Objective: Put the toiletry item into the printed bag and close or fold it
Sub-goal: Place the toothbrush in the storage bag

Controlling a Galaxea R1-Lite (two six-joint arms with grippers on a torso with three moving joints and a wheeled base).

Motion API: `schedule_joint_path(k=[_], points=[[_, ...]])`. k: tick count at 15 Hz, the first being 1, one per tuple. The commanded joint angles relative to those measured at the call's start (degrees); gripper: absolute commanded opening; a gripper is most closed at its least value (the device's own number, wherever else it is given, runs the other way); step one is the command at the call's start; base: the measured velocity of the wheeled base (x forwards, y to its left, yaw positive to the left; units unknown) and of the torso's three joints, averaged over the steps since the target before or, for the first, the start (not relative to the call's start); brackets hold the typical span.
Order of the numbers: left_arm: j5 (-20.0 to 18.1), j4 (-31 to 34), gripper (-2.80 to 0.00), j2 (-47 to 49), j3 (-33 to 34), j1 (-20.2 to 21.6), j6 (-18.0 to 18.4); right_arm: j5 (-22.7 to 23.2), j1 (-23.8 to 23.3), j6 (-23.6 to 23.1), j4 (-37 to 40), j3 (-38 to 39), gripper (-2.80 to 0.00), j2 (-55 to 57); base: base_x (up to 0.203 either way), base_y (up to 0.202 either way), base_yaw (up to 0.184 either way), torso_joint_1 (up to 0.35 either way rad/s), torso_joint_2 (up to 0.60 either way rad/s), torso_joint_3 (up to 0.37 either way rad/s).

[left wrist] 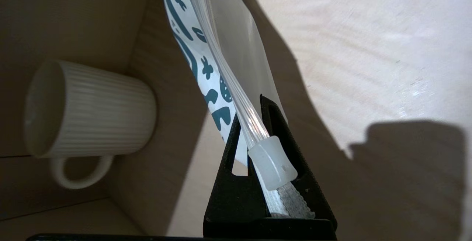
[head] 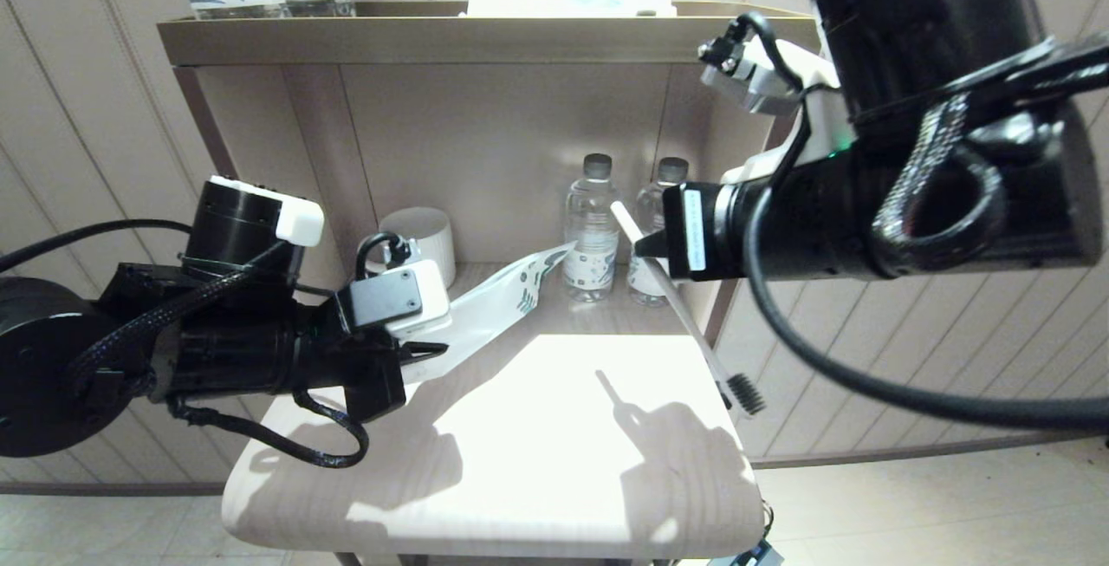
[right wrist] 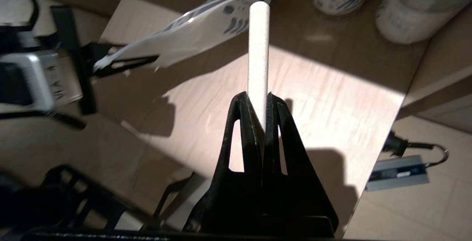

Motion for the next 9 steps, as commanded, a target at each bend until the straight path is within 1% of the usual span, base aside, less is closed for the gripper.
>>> schedule_joint_path(k=[1,2,3,4,5,6,7,9], points=[[5.54,-0.31,-2.80,0.71,-0.34,-2.52,5.25,9.84,-1.37,1.49,14.54,-8.18,-2.80,0.03,0.000,0.000,0.000,0.000,0.00,0.000],[8.77,-0.41,-2.80,0.73,-0.93,-3.88,6.35,16.00,-3.14,2.15,19.81,-12.36,-2.80,1.61,0.000,0.000,0.000,0.000,0.00,0.000],[10.88,-0.39,-2.80,0.70,-1.93,-4.98,7.02,20.39,-4.41,2.51,24.55,-16.08,-2.80,3.89,0.000,0.000,0.000,0.000,0.00,0.000],[11.74,-0.42,-2.80,0.71,-2.20,-5.82,8.17,26.17,-5.66,2.55,28.88,-18.32,-2.80,6.54,0.000,0.000,0.000,0.000,0.00,0.000],[11.90,-0.86,-2.80,0.74,-2.20,-6.18,9.61,30.25,-6.51,2.54,31.01,-18.98,-2.80,8.61,0.000,0.000,0.000,0.000,0.00,0.000],[11.98,-3.17,-2.80,0.98,-1.82,-6.66,9.96,31.64,-6.88,2.48,32.38,-19.21,-2.80,10.27,0.000,0.000,0.000,0.000,0.00,0.000],[12.07,-7.14,-2.80,2.18,-1.21,-7.07,10.07,32.27,-7.18,2.23,33.60,-19.28,-2.80,11.51,0.000,0.000,0.000,0.000,0.00,0.000],[12.29,-17.28,-2.80,5.25,0.64,-7.38,10.90,33.17,-7.48,1.32,34.69,-19.24,-2.80,12.17,0.000,0.000,0.000,0.000,0.00,0.000]])
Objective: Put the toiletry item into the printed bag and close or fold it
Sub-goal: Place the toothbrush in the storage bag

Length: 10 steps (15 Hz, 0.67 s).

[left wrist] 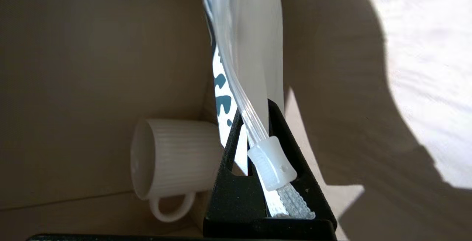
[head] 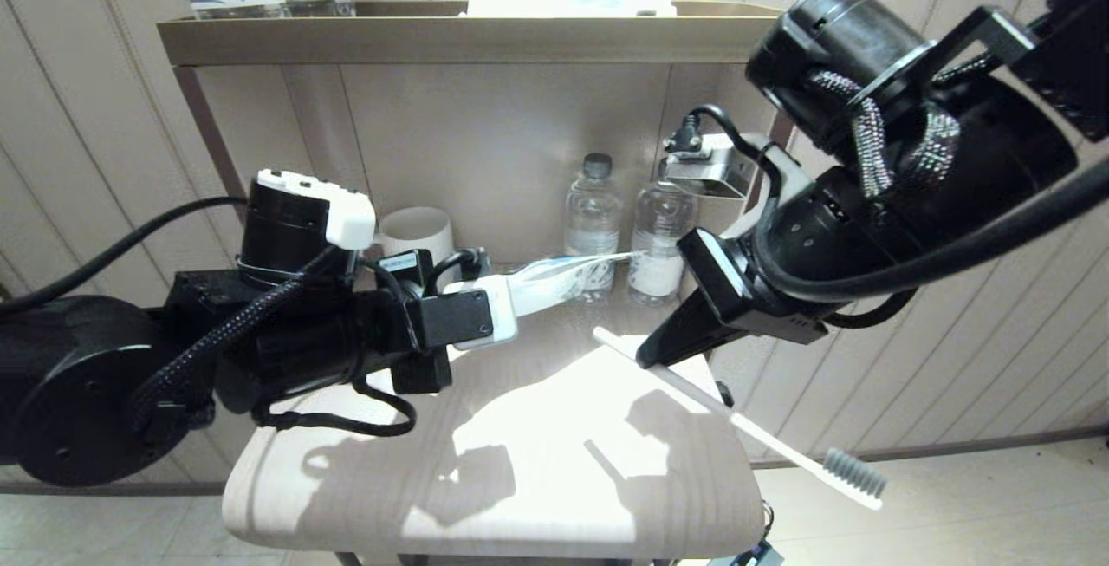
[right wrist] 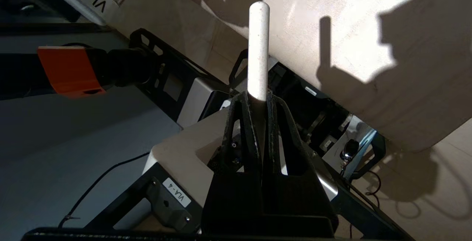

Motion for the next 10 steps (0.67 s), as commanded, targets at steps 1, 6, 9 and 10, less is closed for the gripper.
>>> schedule_joint_path(k=[1,6,9,10], points=[[0.16,-8.25,-2.80,3.81,1.62,-0.24,1.47,0.30,-0.10,-0.42,0.26,-0.21,-2.80,2.20,0.000,0.000,0.000,0.000,0.00,0.000],[0.22,-9.77,-2.80,4.54,3.01,-0.30,2.24,0.21,-0.97,-0.69,-2.84,-0.30,-2.80,2.55,0.000,0.000,0.000,0.000,0.00,0.000],[0.22,-10.12,-2.80,4.45,4.06,-0.30,2.32,0.12,-1.07,-0.68,-3.75,-0.30,-2.80,2.90,0.000,0.000,0.000,0.000,0.00,0.000],[0.22,-10.22,-2.80,4.36,4.06,-0.45,2.33,0.12,-1.16,-0.68,-3.82,-0.30,-2.80,3.10,0.000,0.000,0.000,0.000,0.00,0.000]])
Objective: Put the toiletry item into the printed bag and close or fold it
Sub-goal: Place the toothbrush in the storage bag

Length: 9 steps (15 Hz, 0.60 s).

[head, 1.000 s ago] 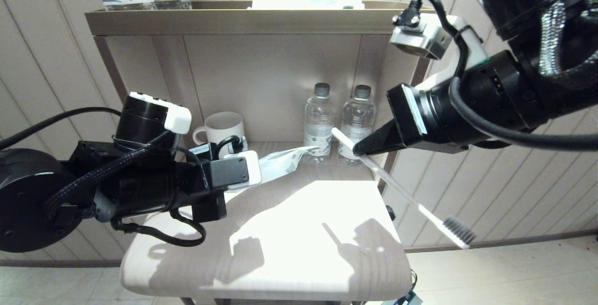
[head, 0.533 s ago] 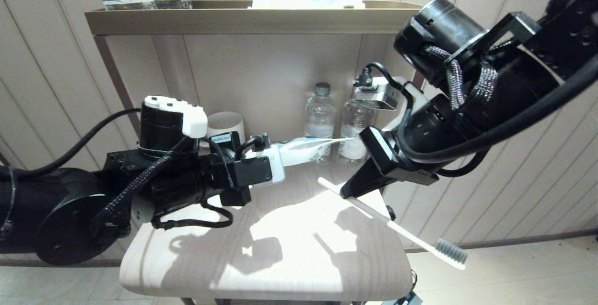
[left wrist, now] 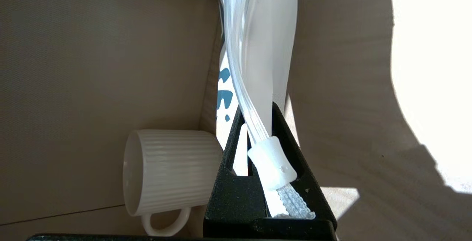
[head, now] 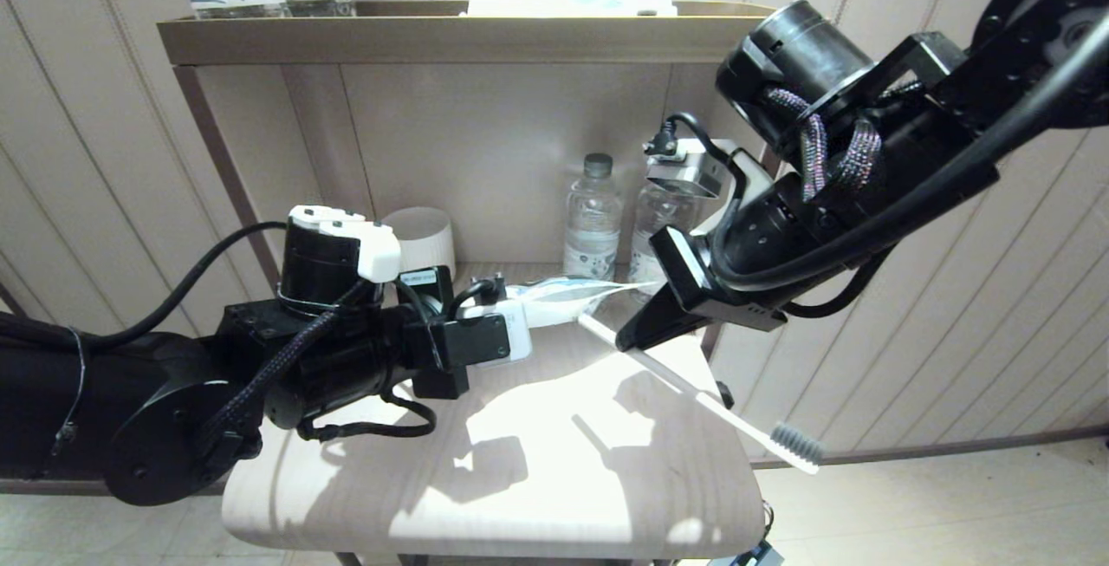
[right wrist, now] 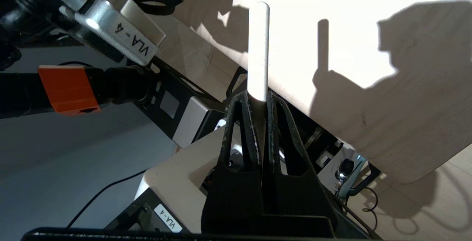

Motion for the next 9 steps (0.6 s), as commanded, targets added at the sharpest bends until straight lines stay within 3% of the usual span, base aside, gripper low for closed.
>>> schedule_joint_path(k=[1,9], points=[[0.00,-0.22,-2.80,-0.03,0.05,-0.16,0.37,0.06,-0.01,0.19,0.18,0.01,-2.80,0.76,0.000,0.000,0.000,0.000,0.00,0.000],[-0.04,-0.22,-2.80,-0.53,-0.24,-1.01,0.37,-0.03,-2.12,0.23,-4.26,-0.08,-2.80,4.86,0.000,0.000,0.000,0.000,0.00,0.000]])
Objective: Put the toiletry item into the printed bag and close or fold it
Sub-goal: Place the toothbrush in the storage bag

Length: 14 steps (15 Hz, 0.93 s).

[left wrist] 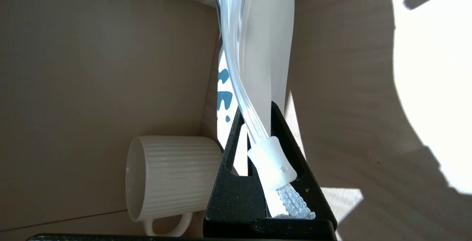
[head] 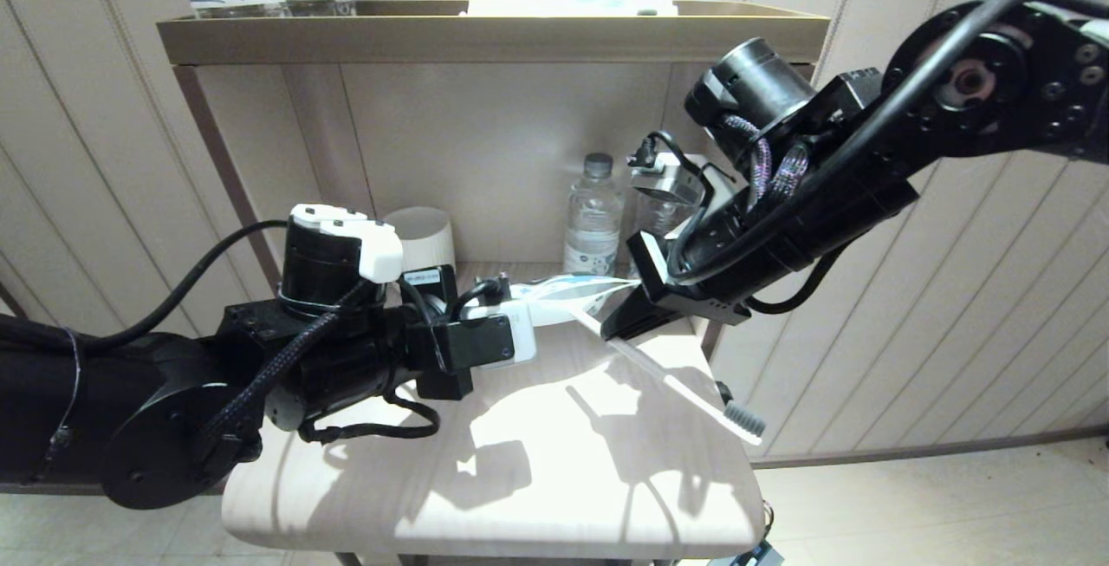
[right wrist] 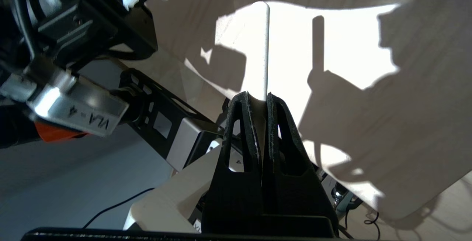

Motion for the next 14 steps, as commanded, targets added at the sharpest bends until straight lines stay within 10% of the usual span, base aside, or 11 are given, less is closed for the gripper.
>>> schedule_joint_path(k=[1,14], points=[[0.02,-0.20,-2.80,-0.25,0.13,-0.31,0.36,0.16,-0.35,0.14,-0.08,-0.07,-2.80,0.79,0.000,0.000,0.000,0.000,0.00,0.000],[-0.11,-0.47,-2.80,-1.39,3.26,-2.15,0.01,-0.01,-0.42,0.43,0.54,0.17,-2.80,-2.40,0.000,0.000,0.000,0.000,0.00,0.000]])
